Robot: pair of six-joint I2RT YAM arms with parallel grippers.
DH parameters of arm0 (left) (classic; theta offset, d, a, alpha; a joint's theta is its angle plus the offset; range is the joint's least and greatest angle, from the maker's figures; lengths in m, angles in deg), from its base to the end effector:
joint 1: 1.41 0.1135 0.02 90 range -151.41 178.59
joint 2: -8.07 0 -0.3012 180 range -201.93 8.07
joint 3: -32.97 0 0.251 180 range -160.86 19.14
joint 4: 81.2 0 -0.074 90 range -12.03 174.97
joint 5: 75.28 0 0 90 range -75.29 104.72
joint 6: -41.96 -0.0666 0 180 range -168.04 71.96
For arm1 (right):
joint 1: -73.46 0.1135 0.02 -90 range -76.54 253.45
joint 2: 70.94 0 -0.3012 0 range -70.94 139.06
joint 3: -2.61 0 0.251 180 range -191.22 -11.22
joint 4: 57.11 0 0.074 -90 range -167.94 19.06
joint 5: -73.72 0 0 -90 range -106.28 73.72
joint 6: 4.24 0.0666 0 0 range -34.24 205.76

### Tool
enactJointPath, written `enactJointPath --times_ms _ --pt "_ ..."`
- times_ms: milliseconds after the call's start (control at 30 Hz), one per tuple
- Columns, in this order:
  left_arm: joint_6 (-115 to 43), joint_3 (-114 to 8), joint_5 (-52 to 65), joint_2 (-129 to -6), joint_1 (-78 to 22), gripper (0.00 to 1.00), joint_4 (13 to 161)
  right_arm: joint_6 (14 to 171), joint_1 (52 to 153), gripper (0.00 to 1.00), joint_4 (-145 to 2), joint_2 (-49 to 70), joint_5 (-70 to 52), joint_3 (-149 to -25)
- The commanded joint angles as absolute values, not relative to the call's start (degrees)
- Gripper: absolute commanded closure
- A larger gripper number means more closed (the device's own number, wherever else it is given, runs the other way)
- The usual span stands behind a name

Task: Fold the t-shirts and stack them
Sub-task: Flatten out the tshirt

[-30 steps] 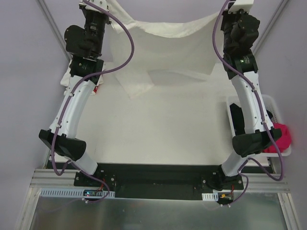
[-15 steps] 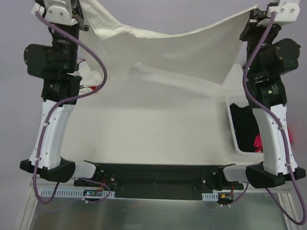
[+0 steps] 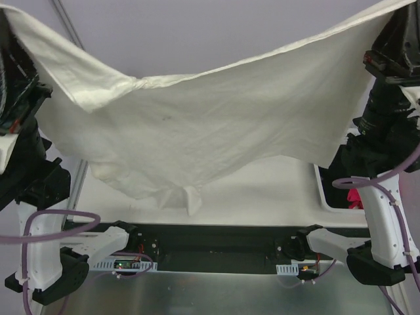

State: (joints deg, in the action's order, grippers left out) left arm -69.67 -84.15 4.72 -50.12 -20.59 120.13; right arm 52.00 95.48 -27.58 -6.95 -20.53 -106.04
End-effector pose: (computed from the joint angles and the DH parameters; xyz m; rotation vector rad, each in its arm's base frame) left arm 0.0098 -0.0157 0.7220 0.2223 0.0982 0.0277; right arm 0.0989 0.0347 0.6957 -0.0640 0.2788 -0.2137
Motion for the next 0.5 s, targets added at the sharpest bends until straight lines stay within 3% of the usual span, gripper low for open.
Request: enactJointPath --times_ms 0,467 --pt "-66.9 -84.0 -3.6 -48.4 -21.1 1.00 133.0 51.0 96.0 0.99 -15.7 -8.9 -14.6 -111.0" --pt "-69.7 -87.0 -1.4 -56.3 -21.1 1.00 137.1 47.4 96.0 0.99 -11.8 -4.6 -14.0 -111.7"
